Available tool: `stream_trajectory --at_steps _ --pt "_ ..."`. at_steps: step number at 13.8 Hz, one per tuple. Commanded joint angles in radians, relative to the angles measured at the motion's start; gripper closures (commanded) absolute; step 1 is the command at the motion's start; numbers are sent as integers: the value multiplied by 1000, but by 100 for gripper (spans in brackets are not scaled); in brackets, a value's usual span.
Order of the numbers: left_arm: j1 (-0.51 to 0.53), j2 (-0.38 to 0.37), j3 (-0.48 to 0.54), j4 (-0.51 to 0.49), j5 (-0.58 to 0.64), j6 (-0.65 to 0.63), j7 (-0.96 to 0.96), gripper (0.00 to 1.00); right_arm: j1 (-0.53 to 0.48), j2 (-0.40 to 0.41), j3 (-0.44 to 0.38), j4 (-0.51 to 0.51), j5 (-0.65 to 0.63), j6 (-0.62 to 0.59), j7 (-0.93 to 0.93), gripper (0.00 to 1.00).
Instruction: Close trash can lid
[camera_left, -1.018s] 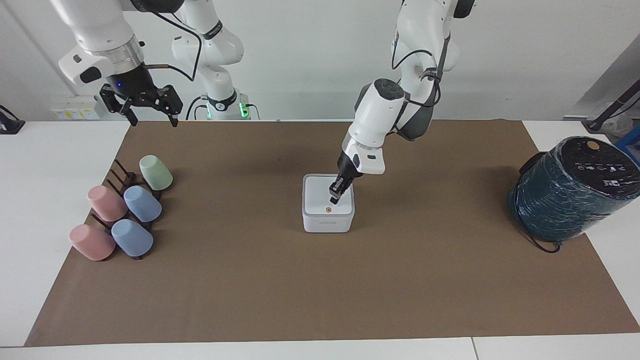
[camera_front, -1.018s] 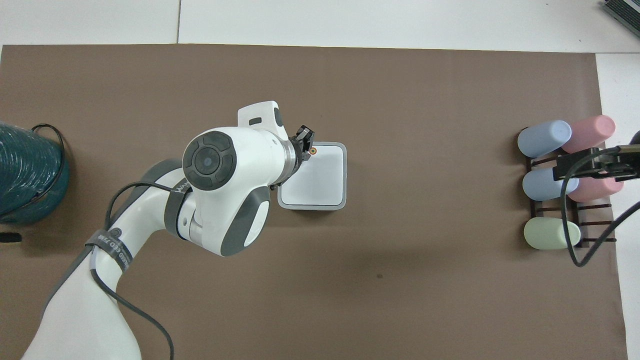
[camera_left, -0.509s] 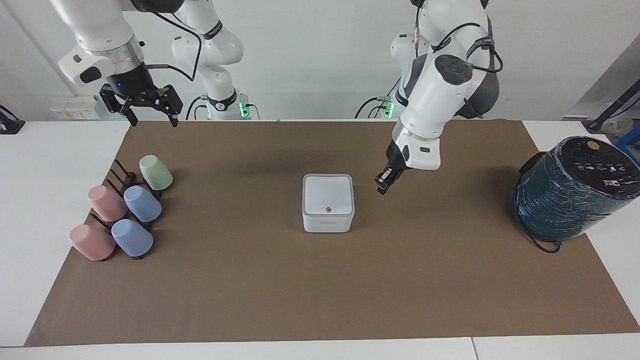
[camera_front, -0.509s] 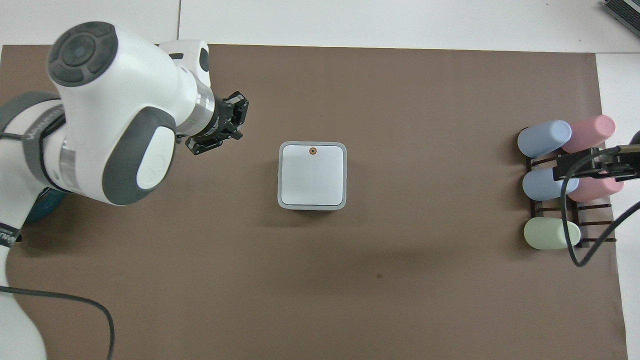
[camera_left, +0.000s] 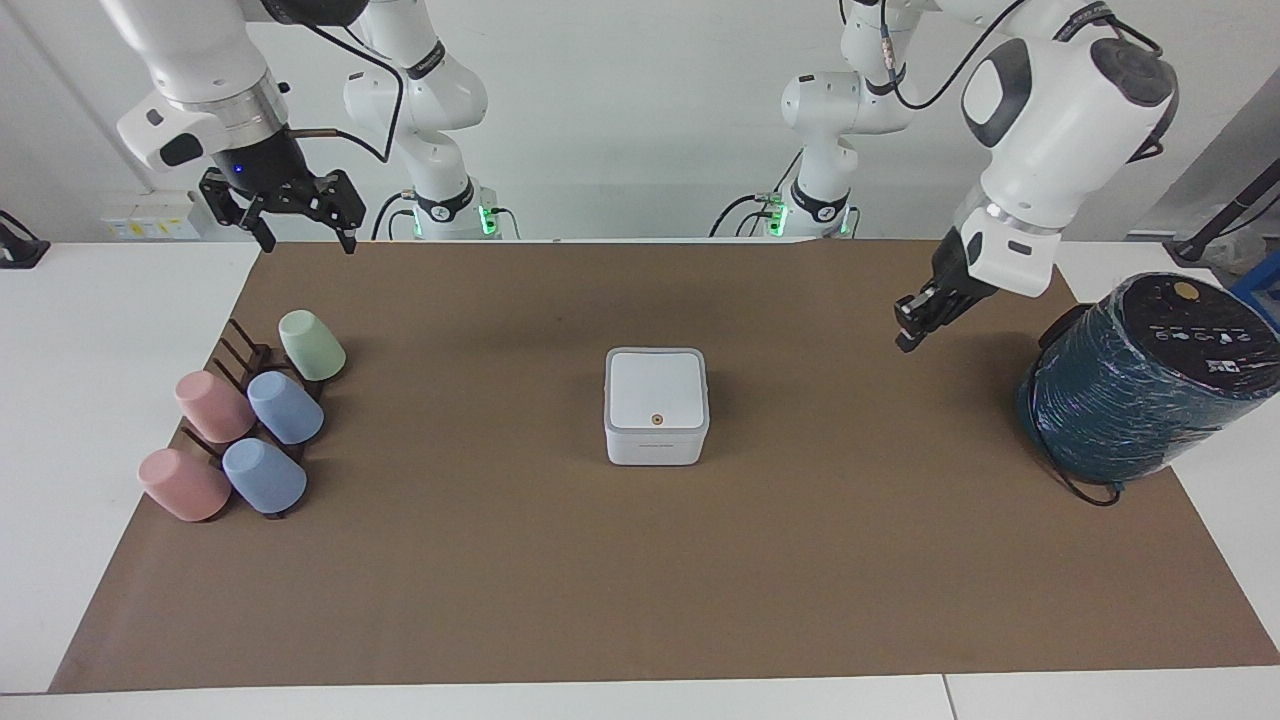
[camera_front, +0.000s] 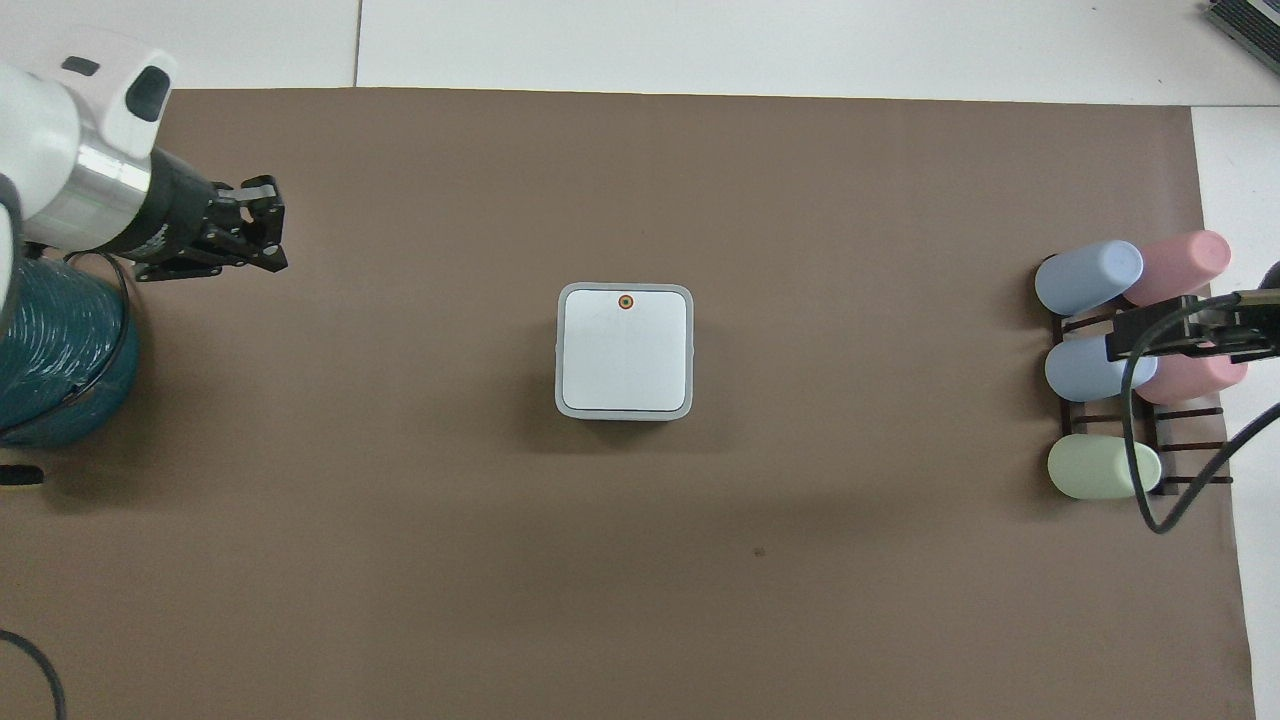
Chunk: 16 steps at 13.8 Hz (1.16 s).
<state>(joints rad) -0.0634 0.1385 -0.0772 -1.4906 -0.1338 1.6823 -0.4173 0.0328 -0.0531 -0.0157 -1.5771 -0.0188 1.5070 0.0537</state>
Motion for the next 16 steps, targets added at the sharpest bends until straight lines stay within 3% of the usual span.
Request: stream_trajectory --at_steps 1,6,9,10,11,12,13,16 --pt "31 -20 -12 -13 67 -39 164 98 -5 -22 3 -24 7 -1 -11 0" --pt "31 -39 -10 -25 160 -72 379 95 -5 -22 2 -23 7 -1 -11 0" --pt "31 -54 -10 -45 169 -63 397 84 -5 -22 2 -23 7 -1 -12 0" --pt "30 -54 -12 -45 169 -58 396 70 -5 -22 2 -23 7 -1 -12 0" --pt "30 -54 -12 -45 169 -52 391 36 -5 -22 3 -23 7 -1 -11 0" --pt "30 -53 -12 -43 169 -46 387 14 -5 -22 3 -23 7 -1 -11 0" --pt "30 -53 -12 -45 168 -30 387 0 -5 -22 2 -23 7 -1 -11 0" --pt "30 -51 -12 -43 166 -6 382 0 -5 -22 2 -23 7 -1 -11 0"
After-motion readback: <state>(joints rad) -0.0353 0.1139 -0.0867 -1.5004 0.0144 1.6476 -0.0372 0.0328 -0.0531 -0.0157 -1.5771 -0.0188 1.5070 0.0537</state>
